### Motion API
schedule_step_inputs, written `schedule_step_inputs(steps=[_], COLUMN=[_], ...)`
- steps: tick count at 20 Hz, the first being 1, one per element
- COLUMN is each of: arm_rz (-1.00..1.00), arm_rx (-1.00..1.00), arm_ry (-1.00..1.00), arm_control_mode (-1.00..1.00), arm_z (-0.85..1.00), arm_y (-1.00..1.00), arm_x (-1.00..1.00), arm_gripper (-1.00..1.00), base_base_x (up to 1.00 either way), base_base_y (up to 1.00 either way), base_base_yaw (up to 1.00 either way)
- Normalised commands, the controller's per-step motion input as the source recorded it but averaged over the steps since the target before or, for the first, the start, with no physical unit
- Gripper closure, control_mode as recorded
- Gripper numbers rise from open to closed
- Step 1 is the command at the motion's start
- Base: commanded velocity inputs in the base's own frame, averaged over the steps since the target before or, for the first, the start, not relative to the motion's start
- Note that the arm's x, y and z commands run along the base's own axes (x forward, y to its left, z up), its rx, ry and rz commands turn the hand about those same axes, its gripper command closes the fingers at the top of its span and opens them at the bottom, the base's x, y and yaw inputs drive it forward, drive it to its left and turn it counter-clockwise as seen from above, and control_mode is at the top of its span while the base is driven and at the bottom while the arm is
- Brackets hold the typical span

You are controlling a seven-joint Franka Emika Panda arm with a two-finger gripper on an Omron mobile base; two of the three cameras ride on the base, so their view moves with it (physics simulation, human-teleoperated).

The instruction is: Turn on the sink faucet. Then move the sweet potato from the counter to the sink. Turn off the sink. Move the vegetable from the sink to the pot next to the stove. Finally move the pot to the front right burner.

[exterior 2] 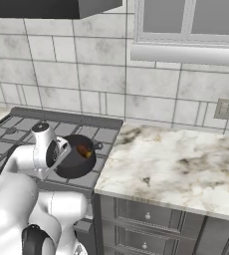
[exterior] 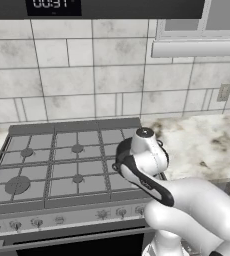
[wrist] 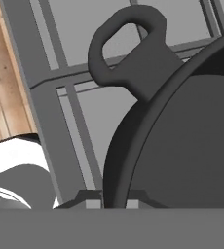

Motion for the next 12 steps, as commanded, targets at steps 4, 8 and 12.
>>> schedule_step_inputs(steps=[4,8,12], arm_rz=[0.06,0.06,0.06], arm_rx=[0.0,0.0,0.0], arm_ry=[0.0,0.01,0.01], arm_control_mode=[-1.0,-1.0,-1.0], arm_z=[-0.05,-0.02,-0.06], arm_y=[0.08,0.01,0.0], arm_x=[0.0,0.0,0.0], arm_gripper=[1.0,1.0,1.0], base_base_x=[0.0,0.0,0.0], base_base_y=[0.0,0.0,0.0], base_base_yaw=[0.0,0.0,0.0])
